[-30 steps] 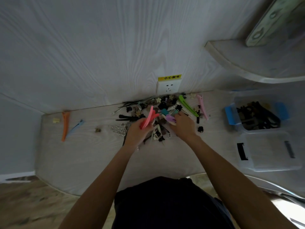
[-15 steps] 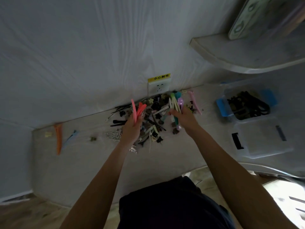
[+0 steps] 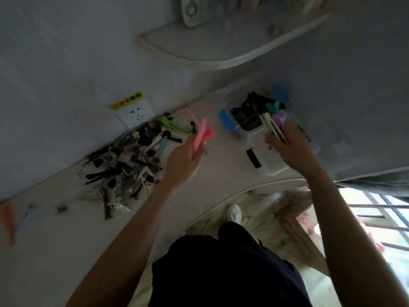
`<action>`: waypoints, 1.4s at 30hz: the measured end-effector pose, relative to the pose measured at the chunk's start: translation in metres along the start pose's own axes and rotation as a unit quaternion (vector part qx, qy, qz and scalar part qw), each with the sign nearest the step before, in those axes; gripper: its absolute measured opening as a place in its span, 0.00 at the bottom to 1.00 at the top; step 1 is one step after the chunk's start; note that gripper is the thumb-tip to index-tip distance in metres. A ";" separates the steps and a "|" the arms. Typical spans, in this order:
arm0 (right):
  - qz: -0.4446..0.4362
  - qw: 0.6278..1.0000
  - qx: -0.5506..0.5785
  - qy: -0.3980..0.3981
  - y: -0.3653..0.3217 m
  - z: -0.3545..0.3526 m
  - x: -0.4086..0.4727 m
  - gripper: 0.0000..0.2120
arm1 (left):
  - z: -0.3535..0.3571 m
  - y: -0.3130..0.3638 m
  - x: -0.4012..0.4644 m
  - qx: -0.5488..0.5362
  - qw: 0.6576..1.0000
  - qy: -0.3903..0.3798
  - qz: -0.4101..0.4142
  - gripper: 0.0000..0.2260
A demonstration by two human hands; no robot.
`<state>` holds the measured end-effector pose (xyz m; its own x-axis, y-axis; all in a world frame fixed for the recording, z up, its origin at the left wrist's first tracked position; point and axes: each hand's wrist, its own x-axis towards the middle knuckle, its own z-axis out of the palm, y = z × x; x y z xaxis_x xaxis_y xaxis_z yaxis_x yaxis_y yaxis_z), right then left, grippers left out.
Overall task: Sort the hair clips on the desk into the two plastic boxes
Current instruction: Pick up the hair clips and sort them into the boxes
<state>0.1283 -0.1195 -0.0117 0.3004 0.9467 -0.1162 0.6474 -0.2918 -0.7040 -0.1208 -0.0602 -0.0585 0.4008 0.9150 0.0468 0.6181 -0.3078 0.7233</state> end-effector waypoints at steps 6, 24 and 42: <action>-0.080 0.969 -0.213 -0.091 0.071 -0.060 0.020 0.14 | 0.059 0.085 0.022 0.065 0.997 -0.030 -0.019 0.10; -0.209 0.925 -0.275 -0.159 0.105 -0.059 0.058 0.13 | 0.140 0.087 0.013 0.166 0.984 0.010 0.063 0.14; -0.314 0.930 -0.083 -0.173 0.006 0.038 0.024 0.10 | 0.050 0.014 -0.056 0.081 0.959 0.205 -0.181 0.10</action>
<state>0.1127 -0.0937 -0.0448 -0.3979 0.9165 0.0423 0.7273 0.3432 -0.5943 -0.1003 -0.1288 -0.0853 -0.1378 0.9850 0.1034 0.7765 0.0426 0.6287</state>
